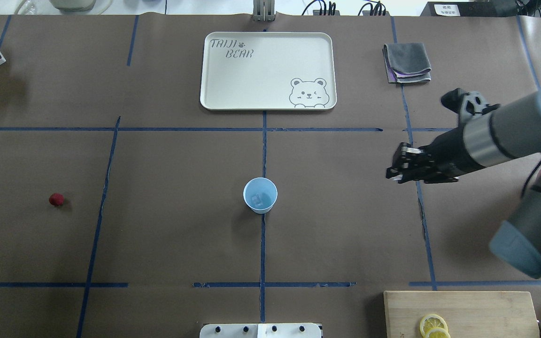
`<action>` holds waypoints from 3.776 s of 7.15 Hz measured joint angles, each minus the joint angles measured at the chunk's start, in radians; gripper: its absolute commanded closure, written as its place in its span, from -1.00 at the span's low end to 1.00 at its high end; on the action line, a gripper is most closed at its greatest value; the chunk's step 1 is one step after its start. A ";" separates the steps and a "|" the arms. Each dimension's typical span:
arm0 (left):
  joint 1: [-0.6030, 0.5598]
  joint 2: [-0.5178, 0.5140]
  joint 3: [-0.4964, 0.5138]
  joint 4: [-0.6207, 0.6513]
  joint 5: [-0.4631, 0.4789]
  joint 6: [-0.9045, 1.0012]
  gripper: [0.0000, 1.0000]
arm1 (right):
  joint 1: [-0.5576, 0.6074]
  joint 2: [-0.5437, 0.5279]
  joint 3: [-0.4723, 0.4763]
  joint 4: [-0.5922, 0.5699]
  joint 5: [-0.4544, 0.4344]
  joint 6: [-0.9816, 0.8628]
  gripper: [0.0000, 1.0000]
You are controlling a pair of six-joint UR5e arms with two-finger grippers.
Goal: Mash ice and strawberries in cup
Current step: 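Carry the ice cube with the right gripper over the blue cup, then open the right gripper to drop the ice cube into the cup, then move the right gripper back over the pink bowl of ice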
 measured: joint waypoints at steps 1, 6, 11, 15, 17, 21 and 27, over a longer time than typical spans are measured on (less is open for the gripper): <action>0.000 0.000 0.001 0.000 0.000 0.000 -1.00 | -0.073 0.149 -0.030 -0.125 -0.077 0.050 0.99; 0.000 0.000 0.000 0.001 -0.004 0.000 -1.00 | -0.215 0.506 -0.302 -0.237 -0.286 0.236 0.89; 0.000 0.000 0.000 -0.001 -0.014 0.000 -1.00 | -0.262 0.504 -0.317 -0.241 -0.295 0.244 -0.98; 0.000 0.000 -0.001 -0.001 -0.014 0.000 -1.00 | -0.201 0.383 -0.193 -0.247 -0.259 0.214 -0.98; 0.000 0.000 -0.001 -0.001 -0.014 0.000 -1.00 | -0.035 0.147 -0.064 -0.243 -0.122 -0.003 -0.98; 0.000 0.000 0.000 -0.001 -0.014 0.000 -1.00 | 0.408 -0.221 -0.082 -0.238 0.133 -0.683 -0.98; 0.001 0.000 0.001 0.000 -0.014 0.000 -1.00 | 0.563 -0.393 -0.301 -0.083 0.156 -0.886 -0.98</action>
